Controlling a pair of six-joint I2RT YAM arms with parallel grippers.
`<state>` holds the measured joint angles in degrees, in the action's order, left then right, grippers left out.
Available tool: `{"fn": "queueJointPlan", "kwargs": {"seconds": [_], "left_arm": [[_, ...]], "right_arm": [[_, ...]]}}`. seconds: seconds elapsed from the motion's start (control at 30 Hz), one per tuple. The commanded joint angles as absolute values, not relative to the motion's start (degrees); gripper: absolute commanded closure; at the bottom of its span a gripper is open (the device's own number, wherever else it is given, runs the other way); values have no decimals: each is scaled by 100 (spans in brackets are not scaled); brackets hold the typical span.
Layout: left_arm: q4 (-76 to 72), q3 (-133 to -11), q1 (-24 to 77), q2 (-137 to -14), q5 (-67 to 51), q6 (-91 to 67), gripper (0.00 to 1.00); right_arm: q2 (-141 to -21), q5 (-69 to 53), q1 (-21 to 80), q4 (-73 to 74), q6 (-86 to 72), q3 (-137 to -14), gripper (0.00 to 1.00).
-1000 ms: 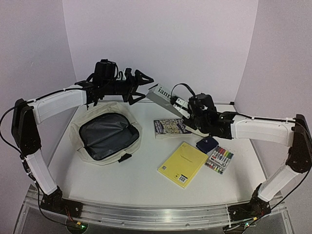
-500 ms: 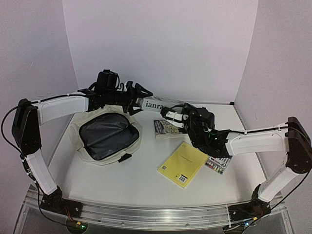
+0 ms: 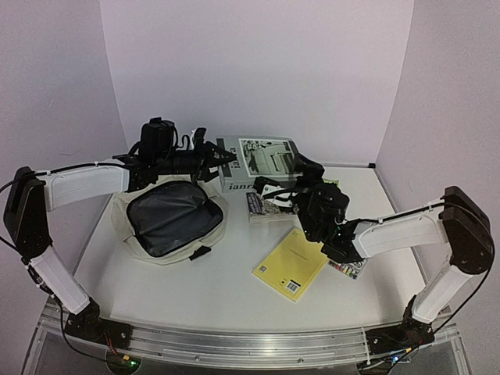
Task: Pack the student bag
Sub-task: Pick up the book from the center of the board.
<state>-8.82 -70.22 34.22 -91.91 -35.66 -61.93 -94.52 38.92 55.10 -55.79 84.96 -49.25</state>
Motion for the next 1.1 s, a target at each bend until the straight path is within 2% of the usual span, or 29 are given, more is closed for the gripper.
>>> {"fn": "queueJointPlan", "kwargs": {"seconds": [0.0,0.1,0.2,0.3,0.4,0.67,0.9,1.07], "left_arm": [[-1421,-6752,3325,-8526,-2877,-5451,66],[-1817,-6473,3159,-8309,-2555,-5440,66],[-2255,-6223,3034,-8169,-2272,-5500,66],[-2740,-5880,2951,-8030,-1888,-5687,66],[-3614,-5333,2892,-7871,-1384,-6061,68],[-5304,-4532,2894,-7835,-637,-6668,69],[-6124,-4316,2925,-7954,-534,-6990,69],[-6651,-4289,3063,-8226,-608,-7190,69]], "right_arm": [[-8787,3926,5546,-4789,7266,-4914,2],[-8039,3692,5520,-2557,5371,-5224,2],[-7837,3130,5346,-580,3780,-5830,2],[-7984,2001,5115,1162,2396,-6676,2],[-8174,569,4819,2089,1105,-7554,2],[-9237,-2574,3728,2208,-2351,-9077,2],[-10261,-3577,3683,819,-4433,-9525,2],[-10839,-3945,3722,-682,-5869,-9483,2]]}}
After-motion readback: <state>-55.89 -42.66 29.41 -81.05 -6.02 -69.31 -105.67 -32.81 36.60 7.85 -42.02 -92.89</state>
